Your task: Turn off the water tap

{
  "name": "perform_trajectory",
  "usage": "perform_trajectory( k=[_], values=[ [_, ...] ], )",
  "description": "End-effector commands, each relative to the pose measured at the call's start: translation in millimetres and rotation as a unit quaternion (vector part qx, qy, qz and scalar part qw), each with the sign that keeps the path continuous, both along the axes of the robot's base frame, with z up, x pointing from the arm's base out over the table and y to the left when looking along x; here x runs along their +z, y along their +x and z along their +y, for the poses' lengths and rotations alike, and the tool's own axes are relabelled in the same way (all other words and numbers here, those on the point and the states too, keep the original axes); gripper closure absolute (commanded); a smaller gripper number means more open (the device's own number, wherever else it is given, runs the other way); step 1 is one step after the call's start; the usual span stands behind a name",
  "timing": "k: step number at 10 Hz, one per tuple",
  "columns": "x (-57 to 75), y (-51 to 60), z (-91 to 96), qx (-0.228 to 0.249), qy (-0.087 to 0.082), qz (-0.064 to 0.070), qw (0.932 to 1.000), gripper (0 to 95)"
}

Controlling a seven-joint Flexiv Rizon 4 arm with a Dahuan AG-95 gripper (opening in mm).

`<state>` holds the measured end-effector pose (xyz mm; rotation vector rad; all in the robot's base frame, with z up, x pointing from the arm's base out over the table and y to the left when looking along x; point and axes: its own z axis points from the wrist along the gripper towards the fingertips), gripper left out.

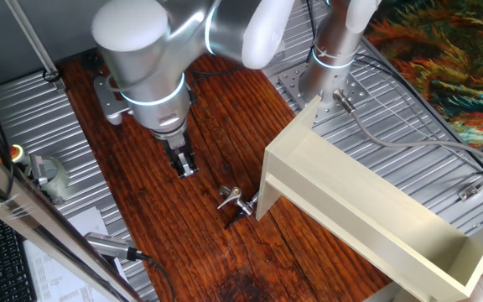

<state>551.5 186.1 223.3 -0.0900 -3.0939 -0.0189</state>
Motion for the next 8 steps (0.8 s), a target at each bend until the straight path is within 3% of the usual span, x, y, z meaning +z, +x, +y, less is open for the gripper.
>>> perform_trajectory(
  k=[1, 6, 8],
  values=[
    [0.5, -0.6, -0.6, 0.001, 0.000, 0.007, 1.0000, 95.0],
    [0.7, -0.7, -0.6, 0.021, 0.005, 0.014, 0.9997, 95.0],
    [0.7, -0.7, -0.6, 0.026, -0.002, 0.019, 0.9995, 95.0]
  ],
)
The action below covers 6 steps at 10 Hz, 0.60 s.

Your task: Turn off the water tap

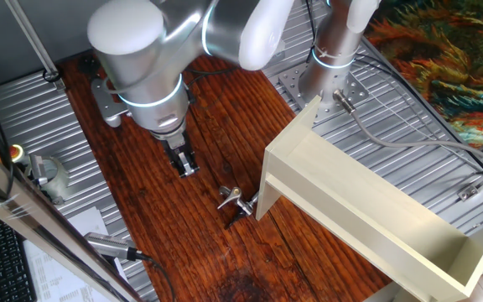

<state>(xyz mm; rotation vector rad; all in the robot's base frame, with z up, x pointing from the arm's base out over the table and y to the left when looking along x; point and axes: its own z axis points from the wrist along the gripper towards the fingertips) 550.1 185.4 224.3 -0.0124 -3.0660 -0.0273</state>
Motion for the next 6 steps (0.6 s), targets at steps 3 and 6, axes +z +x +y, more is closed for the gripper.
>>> perform_trajectory(
  k=[3, 6],
  values=[
    [-0.4, 0.6, 0.1, 0.014, -0.011, 0.005, 0.9998, 95.0],
    [-10.9, -2.9, 26.6, 0.008, -0.001, 0.002, 1.0000, 95.0]
  ],
)
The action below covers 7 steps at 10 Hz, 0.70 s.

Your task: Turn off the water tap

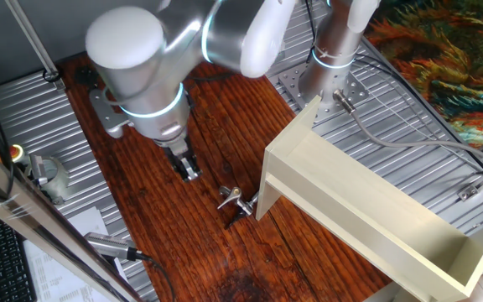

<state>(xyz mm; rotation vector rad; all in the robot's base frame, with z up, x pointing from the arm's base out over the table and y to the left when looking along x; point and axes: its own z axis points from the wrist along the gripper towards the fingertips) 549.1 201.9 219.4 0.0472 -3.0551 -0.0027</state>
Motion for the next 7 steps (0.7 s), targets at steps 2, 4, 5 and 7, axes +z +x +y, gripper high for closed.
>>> perform_trajectory(
  k=[2, 4, 5, 7],
  values=[
    [-5.2, -3.5, 26.8, -0.009, 0.007, -0.004, 0.9999, 95.0],
    [-5.6, -4.4, 44.2, -0.014, 0.013, -0.005, 0.9998, 95.0],
    [-6.9, -5.2, 54.0, -0.020, 0.013, -0.004, 0.9997, 95.0],
    [-10.4, -8.1, 65.2, -0.025, 0.014, -0.005, 0.9996, 95.0]
  ],
)
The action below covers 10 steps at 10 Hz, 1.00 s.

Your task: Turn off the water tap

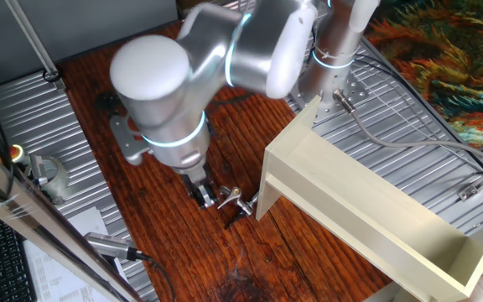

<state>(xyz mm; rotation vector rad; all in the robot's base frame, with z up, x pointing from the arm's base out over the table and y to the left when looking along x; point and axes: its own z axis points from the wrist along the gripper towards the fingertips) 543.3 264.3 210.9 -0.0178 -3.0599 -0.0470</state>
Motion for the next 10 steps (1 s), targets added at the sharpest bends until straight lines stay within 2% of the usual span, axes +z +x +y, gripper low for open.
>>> perform_trajectory(
  k=[1, 2, 3, 5, 7, 8, 10],
  values=[
    [-2.9, -4.2, 5.9, -0.002, 0.005, -0.003, 1.0000, 95.0],
    [-3.2, -5.3, 7.5, -0.002, 0.012, -0.003, 0.9999, 95.0],
    [-6.8, -9.3, 15.0, -0.005, 0.031, -0.006, 0.9995, 95.0],
    [-7.1, -10.1, 16.1, -0.003, 0.020, -0.010, 0.9998, 95.0],
    [-7.1, -10.1, 16.1, -0.005, -0.004, -0.007, 1.0000, 95.0],
    [-7.1, -10.1, 16.1, 0.013, -0.004, -0.003, 0.9999, 95.0],
    [-7.1, -10.1, 16.1, 0.027, -0.001, -0.003, 0.9996, 95.0]
  ],
)
